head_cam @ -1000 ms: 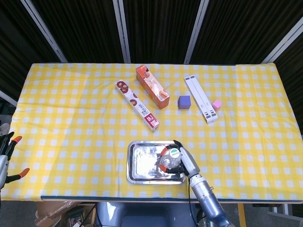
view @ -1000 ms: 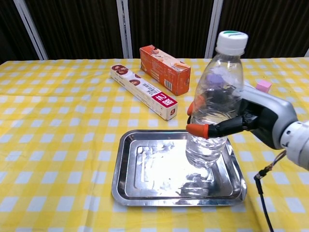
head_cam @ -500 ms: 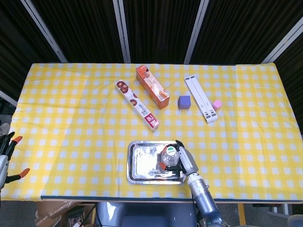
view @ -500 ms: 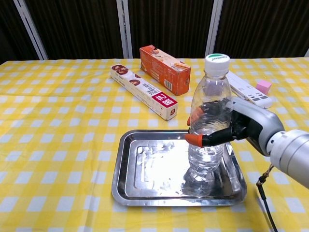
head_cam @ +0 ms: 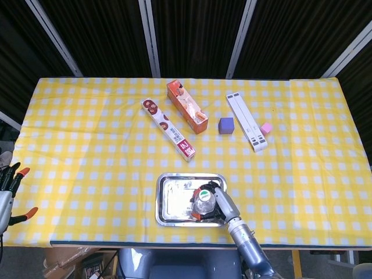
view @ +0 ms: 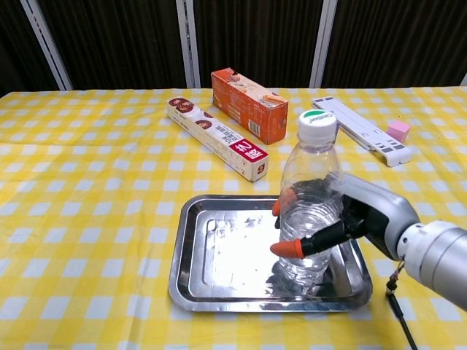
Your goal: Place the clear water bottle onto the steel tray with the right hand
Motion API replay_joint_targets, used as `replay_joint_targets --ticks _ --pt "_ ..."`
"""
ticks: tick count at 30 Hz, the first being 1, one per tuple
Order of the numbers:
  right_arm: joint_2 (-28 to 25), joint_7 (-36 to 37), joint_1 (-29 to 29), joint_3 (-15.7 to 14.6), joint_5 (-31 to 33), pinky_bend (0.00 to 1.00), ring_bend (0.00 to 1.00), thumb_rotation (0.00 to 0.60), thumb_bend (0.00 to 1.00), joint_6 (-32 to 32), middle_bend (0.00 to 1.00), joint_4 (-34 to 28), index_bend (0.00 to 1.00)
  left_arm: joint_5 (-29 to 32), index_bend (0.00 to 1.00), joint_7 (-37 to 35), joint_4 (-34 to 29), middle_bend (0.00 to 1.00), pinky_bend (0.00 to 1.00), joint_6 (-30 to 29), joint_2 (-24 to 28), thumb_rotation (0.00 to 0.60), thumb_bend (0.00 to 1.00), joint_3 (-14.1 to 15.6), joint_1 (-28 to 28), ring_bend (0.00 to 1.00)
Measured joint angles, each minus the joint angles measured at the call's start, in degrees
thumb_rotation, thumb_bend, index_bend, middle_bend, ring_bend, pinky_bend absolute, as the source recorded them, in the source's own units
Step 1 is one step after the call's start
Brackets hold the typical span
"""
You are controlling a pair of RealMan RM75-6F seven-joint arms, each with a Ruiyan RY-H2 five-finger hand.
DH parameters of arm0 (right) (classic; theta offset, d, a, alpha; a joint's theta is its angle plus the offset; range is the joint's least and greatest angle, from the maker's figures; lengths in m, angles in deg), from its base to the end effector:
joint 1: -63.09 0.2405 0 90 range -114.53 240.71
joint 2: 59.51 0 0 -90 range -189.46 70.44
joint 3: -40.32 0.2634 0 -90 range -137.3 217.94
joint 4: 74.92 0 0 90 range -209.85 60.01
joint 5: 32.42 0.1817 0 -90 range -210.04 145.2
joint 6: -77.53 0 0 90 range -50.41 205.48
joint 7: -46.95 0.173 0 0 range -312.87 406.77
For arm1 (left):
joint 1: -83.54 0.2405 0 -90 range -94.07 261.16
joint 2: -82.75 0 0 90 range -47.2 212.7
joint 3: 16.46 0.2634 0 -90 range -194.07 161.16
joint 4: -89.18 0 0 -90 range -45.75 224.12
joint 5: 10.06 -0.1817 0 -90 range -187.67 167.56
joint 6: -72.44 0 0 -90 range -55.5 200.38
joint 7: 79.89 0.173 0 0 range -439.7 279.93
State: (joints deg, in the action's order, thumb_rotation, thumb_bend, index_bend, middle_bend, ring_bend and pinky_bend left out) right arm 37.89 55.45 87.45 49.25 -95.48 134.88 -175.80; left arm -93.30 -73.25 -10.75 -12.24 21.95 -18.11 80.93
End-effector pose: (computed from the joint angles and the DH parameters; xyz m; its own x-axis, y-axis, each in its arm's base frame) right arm -0.1482 -0.2561 -0.0519 -0.4487 -0.5191 0.7275 -0.8803 0.1164 -0.4599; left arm -0.3035 0.1907 0.1934 0.4289 0.0570 0.9016 0.8996 0.0637 -0.4320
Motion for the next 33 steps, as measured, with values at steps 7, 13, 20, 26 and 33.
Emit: replay_joint_targets --ticks 7,13,20,26,33 --pt "-3.1 1.7 0.6 0.4 1.9 0.00 0.01 0.600 0.00 -2.8 0.09 -0.5 0.00 0.1 0.11 0.0 0.0 0.00 0.00 0.0 0.0 0.600 0.19 0.0 0.0 0.00" --pt "-8.2 3.8 -0.1 1.3 3.1 0.00 0.00 0.600 0.00 -3.7 0.05 -2.1 0.00 -0.1 0.11 0.2 0.0 0.00 0.00 -0.3 -0.1 0.600 0.19 0.0 0.0 0.00" --pt "-18.9 6.7 -1.6 1.2 2.1 0.00 0.00 0.600 0.00 -5.8 0.04 -4.2 0.00 -0.7 0.11 0.7 -0.2 0.00 0.00 -0.8 -0.2 0.600 0.19 0.3 0.3 0.00" --pt "-34.2 7.4 -2.4 -2.8 -1.3 0.00 0.00 0.600 0.00 -13.0 0.04 -6.5 0.00 -0.8 0.11 1.4 -0.4 0.00 0.00 -0.8 -0.4 0.600 0.19 0.4 0.3 0.00" --pt "-43.0 3.1 -4.6 -7.8 -5.5 0.00 0.00 0.600 0.00 -13.3 0.04 -7.5 0.00 -1.0 0.11 2.0 -0.6 0.00 0.00 -0.8 -0.6 0.600 0.19 0.7 0.3 0.00"
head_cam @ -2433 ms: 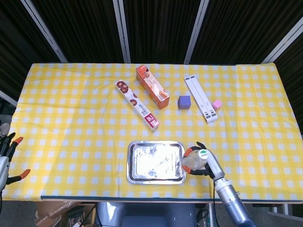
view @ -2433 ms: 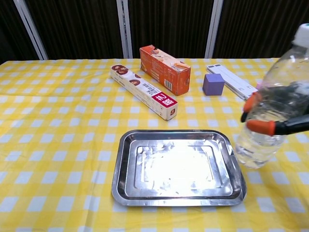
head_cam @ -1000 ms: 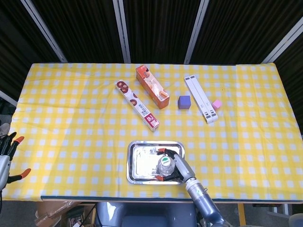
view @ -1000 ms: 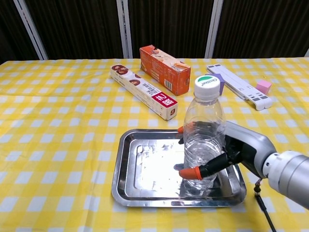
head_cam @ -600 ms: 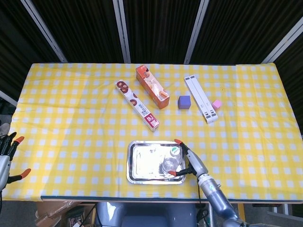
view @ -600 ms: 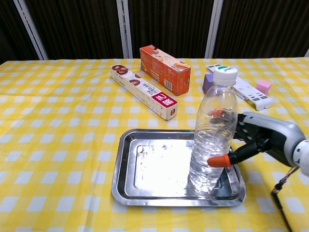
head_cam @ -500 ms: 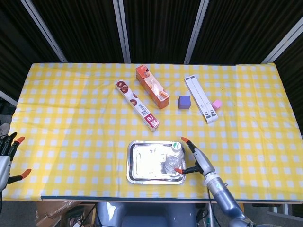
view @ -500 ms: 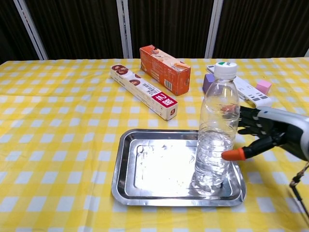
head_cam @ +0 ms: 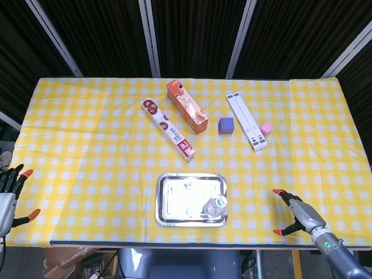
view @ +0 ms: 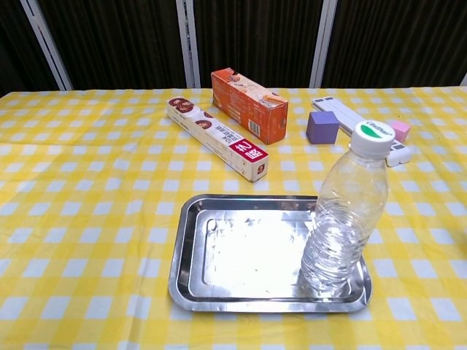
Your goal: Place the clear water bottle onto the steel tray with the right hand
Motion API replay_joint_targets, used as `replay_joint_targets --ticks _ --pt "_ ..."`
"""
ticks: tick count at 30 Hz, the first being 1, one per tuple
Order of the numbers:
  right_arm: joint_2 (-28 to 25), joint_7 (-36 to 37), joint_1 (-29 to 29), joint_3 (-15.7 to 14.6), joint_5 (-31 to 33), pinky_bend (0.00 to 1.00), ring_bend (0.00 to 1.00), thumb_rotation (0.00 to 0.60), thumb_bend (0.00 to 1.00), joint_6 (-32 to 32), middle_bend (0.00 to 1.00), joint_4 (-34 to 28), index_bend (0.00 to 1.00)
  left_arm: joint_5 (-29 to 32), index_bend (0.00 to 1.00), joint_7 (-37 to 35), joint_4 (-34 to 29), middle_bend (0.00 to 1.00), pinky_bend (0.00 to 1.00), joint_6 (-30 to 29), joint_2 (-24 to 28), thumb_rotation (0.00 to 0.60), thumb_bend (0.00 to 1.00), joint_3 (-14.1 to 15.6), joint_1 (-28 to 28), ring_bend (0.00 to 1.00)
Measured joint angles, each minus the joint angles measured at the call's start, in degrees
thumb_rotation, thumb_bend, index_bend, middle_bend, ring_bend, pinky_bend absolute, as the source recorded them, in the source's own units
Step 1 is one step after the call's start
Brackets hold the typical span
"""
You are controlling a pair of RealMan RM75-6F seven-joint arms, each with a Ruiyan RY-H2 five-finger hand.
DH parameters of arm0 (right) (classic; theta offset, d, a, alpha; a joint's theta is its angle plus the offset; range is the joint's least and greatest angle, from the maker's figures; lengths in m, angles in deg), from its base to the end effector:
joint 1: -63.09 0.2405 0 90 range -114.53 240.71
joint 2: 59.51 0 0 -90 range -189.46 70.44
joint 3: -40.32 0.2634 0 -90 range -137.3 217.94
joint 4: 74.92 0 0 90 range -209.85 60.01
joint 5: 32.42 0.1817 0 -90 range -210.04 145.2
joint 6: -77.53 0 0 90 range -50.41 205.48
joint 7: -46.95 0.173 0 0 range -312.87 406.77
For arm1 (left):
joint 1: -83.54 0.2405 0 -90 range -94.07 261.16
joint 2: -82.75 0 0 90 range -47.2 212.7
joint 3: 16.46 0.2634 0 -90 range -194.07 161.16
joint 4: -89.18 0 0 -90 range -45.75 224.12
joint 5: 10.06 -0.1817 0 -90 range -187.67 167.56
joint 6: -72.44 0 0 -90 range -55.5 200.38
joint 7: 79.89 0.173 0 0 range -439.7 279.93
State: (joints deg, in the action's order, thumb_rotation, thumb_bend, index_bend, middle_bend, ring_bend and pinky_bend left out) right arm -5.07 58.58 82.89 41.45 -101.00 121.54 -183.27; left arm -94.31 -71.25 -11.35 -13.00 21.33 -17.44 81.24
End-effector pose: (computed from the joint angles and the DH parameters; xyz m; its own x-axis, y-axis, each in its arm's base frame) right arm -0.2851 -0.2279 0.1161 -0.0104 -0.6118 0.7910 -0.9803 0.1621 0.1125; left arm -0.2996 0.1871 0.1886 0.4434 0.0585 0.8944 0.8935 0.0508 -0.4462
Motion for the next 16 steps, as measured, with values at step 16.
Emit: replay_joint_targets --ticks 16 --pt "24.1 -26.9 -12.6 1.2 -14.3 0.00 0.00 0.600 0.00 41.8 0.00 28.6 0.00 0.9 0.11 1.1 0.5 0.00 0.00 0.4 -0.5 0.600 0.19 -0.2 -0.2 0.00"
